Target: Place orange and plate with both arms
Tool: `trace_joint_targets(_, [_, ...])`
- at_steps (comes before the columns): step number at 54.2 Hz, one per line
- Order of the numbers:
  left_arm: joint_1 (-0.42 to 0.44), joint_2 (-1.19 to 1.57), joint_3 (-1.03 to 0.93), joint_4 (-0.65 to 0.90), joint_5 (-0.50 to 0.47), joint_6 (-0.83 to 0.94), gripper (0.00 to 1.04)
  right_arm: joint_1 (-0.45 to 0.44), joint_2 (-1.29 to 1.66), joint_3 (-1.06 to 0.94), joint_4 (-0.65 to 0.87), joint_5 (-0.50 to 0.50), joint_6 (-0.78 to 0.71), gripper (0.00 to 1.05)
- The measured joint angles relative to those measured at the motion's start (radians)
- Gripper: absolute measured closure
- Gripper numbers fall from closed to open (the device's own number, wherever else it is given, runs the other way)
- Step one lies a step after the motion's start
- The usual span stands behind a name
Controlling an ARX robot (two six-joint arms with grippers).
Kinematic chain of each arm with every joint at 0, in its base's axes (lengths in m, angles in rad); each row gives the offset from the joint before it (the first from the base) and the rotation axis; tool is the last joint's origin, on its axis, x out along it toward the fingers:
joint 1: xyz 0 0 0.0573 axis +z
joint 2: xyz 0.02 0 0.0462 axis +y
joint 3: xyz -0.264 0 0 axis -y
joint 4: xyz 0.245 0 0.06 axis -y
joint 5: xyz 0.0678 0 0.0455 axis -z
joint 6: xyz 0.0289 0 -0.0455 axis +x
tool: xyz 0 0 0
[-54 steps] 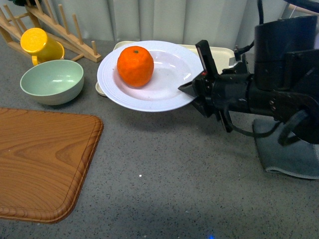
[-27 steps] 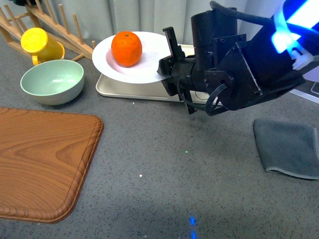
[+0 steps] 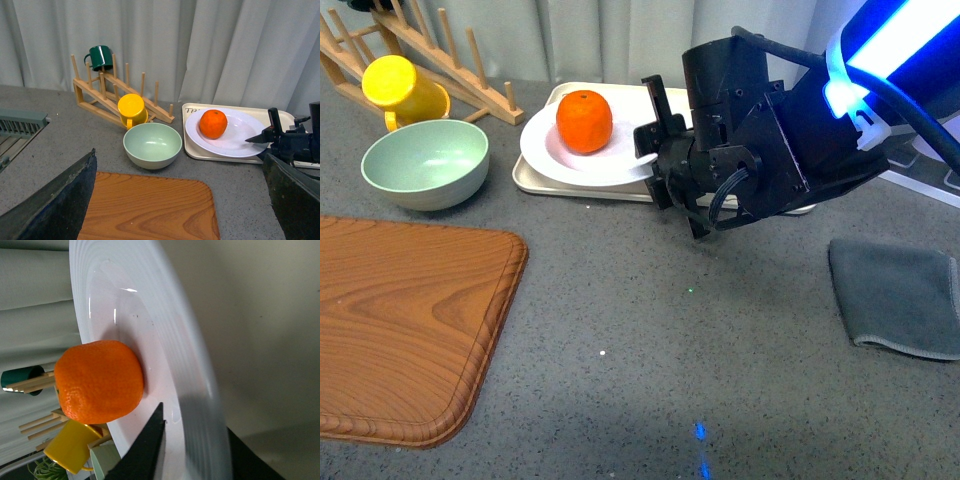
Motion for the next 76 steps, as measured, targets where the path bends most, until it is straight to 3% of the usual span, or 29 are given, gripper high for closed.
trace_joint_targets(18, [0.0, 0.0, 0.0, 0.0, 0.0, 0.0, 0.07, -0.008, -0.048, -0.069, 0.026, -0.008, -0.013, 0.37])
trace_joint_targets(27, [0.0, 0.0, 0.0, 0.0, 0.0, 0.0, 0.07, -0.018, -0.217, -0.232, -0.02, 0.099, -0.2, 0.07])
trace_joint_targets(42, [0.0, 0.0, 0.0, 0.0, 0.0, 0.0, 0.07, -0.045, -0.551, -0.595, 0.068, 0.365, -0.716, 0.09])
trace_joint_targets(45, [0.0, 0.0, 0.0, 0.0, 0.0, 0.0, 0.07, -0.068, -0.663, -0.716, 0.107, 0.376, -0.842, 0.09])
trace_joint_targets(57, [0.0, 0.0, 0.0, 0.0, 0.0, 0.0, 0.07, -0.154, -0.969, -1.051, 0.148, 0.383, -1.109, 0.09])
trace_joint_targets(70, [0.0, 0.0, 0.0, 0.0, 0.0, 0.0, 0.07, -0.243, -1.488, -1.32, -0.1, 0.359, -1.316, 0.09])
trace_joint_targets(76, [0.0, 0.0, 0.0, 0.0, 0.0, 0.0, 0.07, -0.29, -1.806, -1.362, -0.373, 0.278, -1.346, 0.09])
